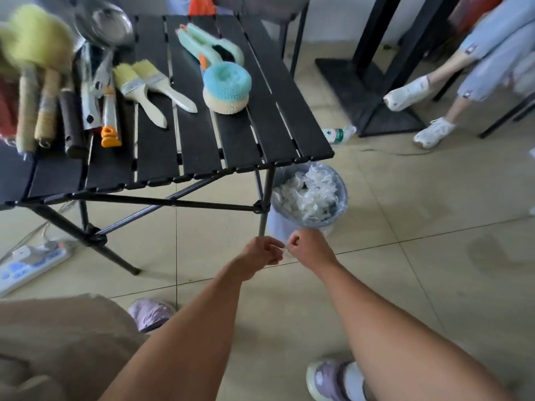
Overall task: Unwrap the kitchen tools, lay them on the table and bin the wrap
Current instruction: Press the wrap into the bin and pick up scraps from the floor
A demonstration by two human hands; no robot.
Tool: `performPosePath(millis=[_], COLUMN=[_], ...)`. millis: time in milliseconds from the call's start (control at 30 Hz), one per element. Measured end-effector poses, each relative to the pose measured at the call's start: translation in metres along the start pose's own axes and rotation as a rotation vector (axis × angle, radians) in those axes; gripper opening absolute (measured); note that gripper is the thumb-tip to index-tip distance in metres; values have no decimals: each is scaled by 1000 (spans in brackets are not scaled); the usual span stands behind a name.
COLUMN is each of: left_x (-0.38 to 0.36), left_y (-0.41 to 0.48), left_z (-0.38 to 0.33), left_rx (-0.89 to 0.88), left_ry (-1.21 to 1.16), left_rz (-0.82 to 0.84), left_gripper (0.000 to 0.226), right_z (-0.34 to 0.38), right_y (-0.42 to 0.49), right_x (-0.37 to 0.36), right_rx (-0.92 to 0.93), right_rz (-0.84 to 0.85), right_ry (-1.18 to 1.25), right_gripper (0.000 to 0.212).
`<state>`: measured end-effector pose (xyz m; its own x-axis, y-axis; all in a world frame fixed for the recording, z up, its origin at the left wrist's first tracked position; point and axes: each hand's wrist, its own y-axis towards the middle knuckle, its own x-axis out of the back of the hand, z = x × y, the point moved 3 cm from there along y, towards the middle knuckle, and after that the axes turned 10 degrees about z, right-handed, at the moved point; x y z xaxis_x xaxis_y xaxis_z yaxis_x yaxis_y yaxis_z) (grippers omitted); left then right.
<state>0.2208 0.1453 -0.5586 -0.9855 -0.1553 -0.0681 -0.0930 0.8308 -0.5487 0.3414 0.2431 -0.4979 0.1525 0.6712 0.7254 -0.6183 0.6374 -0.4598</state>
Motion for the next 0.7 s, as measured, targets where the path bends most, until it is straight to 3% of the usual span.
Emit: performPosePath(millis=[167,333,467,600,700], left_x=[-28,-34,-23,-19,-12], left_y=[-4,-5,1,15,29], left_z=[-83,-161,-185,-182,-166], left_rx=[-192,-337,-341,-278,-202], left_ry=[40,2,56,229,282], left_rz=[15,-161,-286,-210,-206], left_gripper=[26,25,16,40,37], right_z=[-8,-5,3,5,4], right_y=[-18,-10,14,36,41], right_x=[81,131,133,118,103], right_rx=[-118,-118,-107,-149,-135], right_rz=[-310,-536,-542,-470,-389], right_ry=[192,571,609,626,653], right_gripper=[21,12,15,32,39])
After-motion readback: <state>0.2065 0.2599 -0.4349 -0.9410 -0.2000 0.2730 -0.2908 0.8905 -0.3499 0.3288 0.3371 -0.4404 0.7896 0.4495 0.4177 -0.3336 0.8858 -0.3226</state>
